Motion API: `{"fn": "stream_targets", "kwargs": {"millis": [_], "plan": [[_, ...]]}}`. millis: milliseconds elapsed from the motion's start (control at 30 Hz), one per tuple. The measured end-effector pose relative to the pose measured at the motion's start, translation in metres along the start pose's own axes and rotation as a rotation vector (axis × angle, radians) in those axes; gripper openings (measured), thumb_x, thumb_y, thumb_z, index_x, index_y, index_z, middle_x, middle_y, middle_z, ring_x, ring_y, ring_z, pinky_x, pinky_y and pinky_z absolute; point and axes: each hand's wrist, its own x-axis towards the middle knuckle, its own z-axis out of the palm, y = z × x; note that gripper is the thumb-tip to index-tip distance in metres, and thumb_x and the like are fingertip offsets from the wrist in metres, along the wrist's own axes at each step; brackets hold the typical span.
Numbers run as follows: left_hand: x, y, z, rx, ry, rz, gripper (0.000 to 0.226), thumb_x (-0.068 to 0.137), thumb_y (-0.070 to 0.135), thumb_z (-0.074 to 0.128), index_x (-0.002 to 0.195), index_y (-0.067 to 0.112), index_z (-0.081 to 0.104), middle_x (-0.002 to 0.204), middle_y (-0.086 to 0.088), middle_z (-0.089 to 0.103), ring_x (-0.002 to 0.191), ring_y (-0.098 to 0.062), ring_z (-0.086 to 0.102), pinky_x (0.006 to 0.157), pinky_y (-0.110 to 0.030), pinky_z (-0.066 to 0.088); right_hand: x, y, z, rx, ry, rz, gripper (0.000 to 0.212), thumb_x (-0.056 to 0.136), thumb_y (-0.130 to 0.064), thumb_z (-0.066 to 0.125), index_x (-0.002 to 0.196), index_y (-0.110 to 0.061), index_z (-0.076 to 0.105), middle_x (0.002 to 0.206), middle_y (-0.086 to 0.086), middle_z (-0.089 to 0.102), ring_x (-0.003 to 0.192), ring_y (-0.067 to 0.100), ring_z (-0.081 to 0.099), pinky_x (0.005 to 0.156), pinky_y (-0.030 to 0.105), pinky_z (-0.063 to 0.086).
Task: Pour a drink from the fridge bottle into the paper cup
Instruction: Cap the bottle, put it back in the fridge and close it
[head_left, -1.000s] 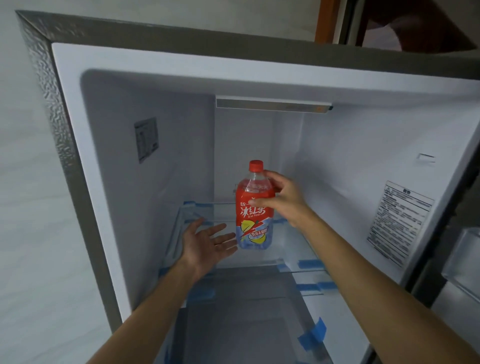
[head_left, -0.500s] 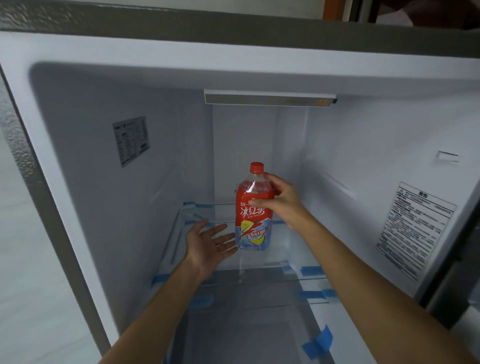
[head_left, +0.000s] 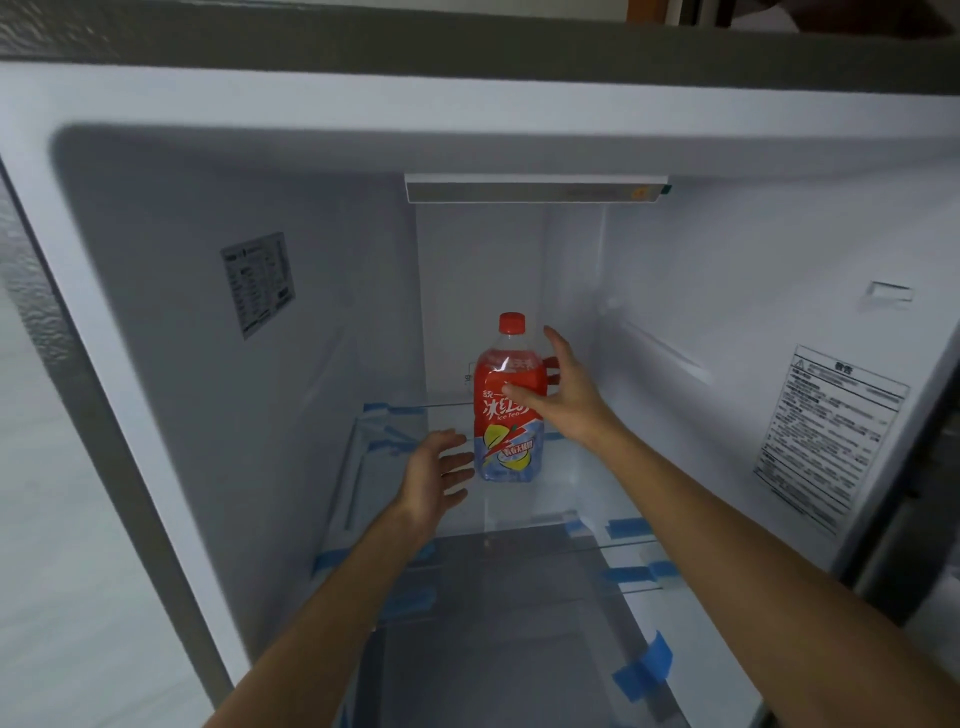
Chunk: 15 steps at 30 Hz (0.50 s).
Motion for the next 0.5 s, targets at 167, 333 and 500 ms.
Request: {"fn": "stream_targets", "kwargs": {"millis": [167, 333, 500], "plan": [[-0.023, 0.007, 0.003, 0.396, -0.076, 0.139, 0.046, 0.088, 0.037, 0.06, 0.127, 0.016, 0.049, 0.136, -0.01, 0.054, 0.113, -0.023, 0.049, 0.092, -0.032, 0.041, -0.024, -0.007, -0.007, -0.236, -0.018, 0.092, 0.096, 0.083, -0.053, 0.068, 0.154, -0.016, 0.018, 0.15, 0.016, 0.041, 0.131, 0.032, 0.049, 0.103, 0.049, 0.047], [-0.049, -0.001, -0.016, 0.968, -0.131, 0.262, 0.055, 0.099, 0.033, 0.054, 0.148, 0.014, 0.037, 0.146, -0.015, 0.047, 0.122, -0.027, 0.051, 0.101, -0.032, 0.04, -0.078, -0.005, -0.003, -0.667, -0.193, 0.111, 0.076, 0.091, -0.058, 0.055, 0.15, -0.017, 0.03, 0.149, 0.015, 0.043, 0.126, 0.032, 0.053, 0.102, 0.045, 0.047], [-0.082, -0.01, -0.035, 1.442, -0.174, 0.404, 0.062, 0.096, 0.045, 0.051, 0.146, 0.013, 0.034, 0.139, -0.016, 0.05, 0.124, -0.033, 0.05, 0.103, -0.043, 0.043, -0.14, -0.02, 0.008, -0.871, -0.294, 0.13, 0.079, 0.093, -0.061, 0.051, 0.153, -0.018, 0.023, 0.154, 0.014, 0.037, 0.132, 0.032, 0.045, 0.103, 0.042, 0.042]]}}
